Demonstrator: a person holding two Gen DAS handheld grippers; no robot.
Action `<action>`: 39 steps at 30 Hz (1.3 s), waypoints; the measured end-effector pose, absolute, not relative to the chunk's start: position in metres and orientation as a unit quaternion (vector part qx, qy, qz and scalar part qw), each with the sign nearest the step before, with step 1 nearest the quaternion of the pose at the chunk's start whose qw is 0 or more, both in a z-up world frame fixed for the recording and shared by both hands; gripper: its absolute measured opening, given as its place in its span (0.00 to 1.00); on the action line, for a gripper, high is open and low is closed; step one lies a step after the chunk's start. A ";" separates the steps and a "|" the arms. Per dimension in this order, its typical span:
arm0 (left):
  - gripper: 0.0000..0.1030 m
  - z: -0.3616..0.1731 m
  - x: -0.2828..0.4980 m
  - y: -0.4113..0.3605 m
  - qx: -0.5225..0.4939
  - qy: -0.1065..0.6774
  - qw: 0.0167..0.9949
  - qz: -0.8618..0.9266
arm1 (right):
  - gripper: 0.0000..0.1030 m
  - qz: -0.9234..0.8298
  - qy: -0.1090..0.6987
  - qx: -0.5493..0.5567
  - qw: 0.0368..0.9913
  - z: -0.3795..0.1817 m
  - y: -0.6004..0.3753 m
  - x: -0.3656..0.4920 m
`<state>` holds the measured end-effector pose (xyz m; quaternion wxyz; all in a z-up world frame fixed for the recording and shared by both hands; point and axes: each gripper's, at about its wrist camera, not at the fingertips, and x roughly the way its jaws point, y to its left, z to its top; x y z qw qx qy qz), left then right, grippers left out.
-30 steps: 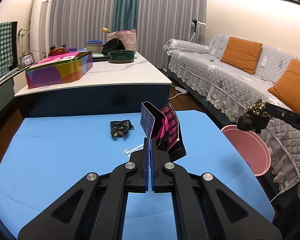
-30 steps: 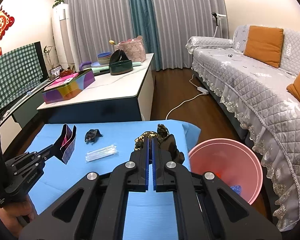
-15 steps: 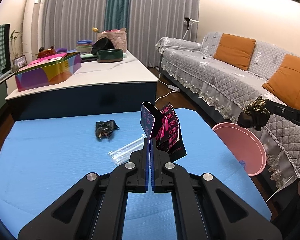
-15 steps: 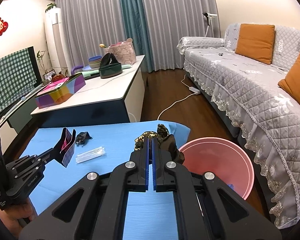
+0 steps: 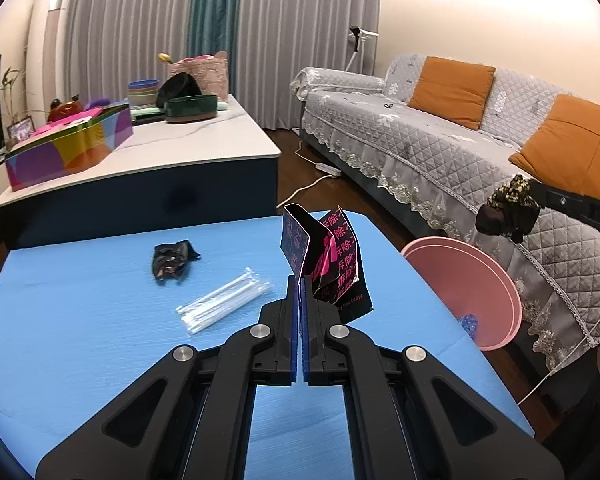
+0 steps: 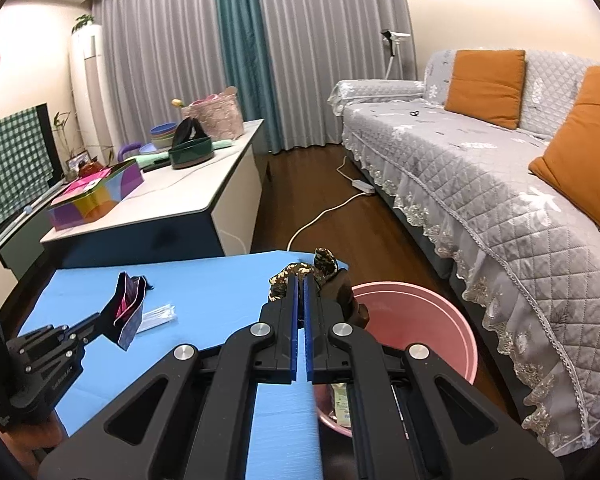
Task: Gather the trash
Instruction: 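Carry both items toward the pink basin, then open the right tool over the pink basin while the left tool opens to drop its packet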
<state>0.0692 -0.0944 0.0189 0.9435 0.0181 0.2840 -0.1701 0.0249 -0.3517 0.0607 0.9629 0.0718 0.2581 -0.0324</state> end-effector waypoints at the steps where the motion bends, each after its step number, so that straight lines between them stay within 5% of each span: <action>1: 0.01 0.019 0.070 -0.097 0.020 0.284 0.943 -0.172 | 0.03 -0.035 0.258 0.074 0.963 0.061 -0.354 0.025; 39: 0.01 0.019 0.128 -0.262 0.046 0.299 0.910 -0.282 | 0.03 -0.136 0.293 0.127 0.938 0.021 -0.457 0.046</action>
